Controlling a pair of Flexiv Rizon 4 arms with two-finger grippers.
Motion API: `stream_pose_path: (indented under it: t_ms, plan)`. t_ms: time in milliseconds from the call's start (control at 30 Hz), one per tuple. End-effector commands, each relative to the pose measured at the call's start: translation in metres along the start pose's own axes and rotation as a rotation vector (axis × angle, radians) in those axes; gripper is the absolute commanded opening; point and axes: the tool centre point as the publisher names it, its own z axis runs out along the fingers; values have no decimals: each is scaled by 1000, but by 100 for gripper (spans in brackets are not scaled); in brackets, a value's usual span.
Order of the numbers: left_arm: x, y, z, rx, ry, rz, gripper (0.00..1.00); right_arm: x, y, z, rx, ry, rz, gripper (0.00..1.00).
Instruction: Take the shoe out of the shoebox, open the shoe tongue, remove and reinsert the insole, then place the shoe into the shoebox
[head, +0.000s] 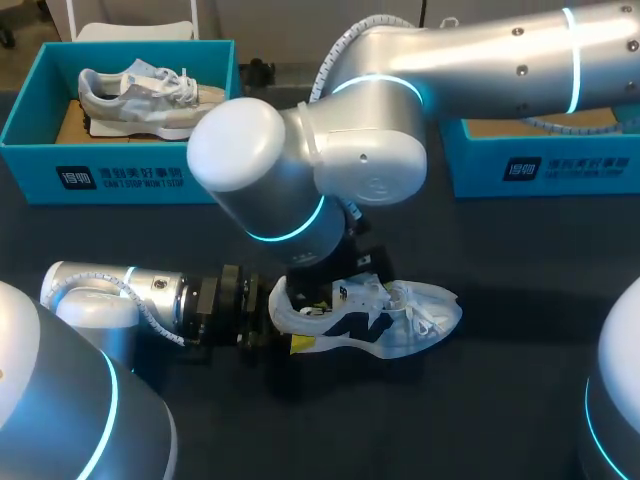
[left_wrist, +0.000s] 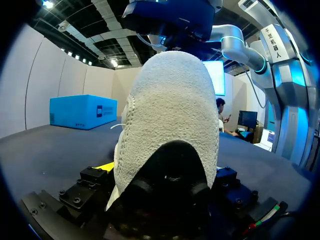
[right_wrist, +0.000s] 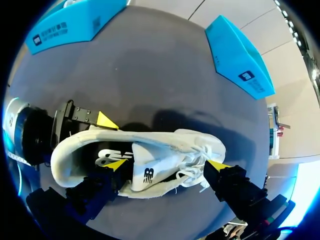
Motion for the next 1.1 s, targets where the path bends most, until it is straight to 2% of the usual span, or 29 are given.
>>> stream_pose_path:
  t_ms: [33, 233, 500, 533, 600, 667, 833, 1100]
  plan:
    - [2, 0, 0, 0, -4, 0, 0, 2, -4, 7, -1, -9, 83, 100]
    - [2, 0, 0, 0, -4, 0, 0, -4, -4, 15, 5, -18, 105, 100]
    - [2, 0, 0, 0, -4, 0, 0, -8, -5, 16, 12, -12, 129, 100]
    - [2, 0, 0, 0, -4, 0, 0, -8, -5, 15, 10, -13, 130, 89]
    - [2, 0, 0, 0, -4, 0, 0, -9, -6, 12, 10, -15, 135, 50]
    - [2, 0, 0, 0, -4, 0, 0, -9, -6, 9, 5, -15, 136, 42]
    - [2, 0, 0, 0, -4, 0, 0, -11, -7, 4, 4, -10, 149, 30]
    - [2, 0, 0, 0, -4, 0, 0, -15, -8, 0, 25, 13, 155, 17]
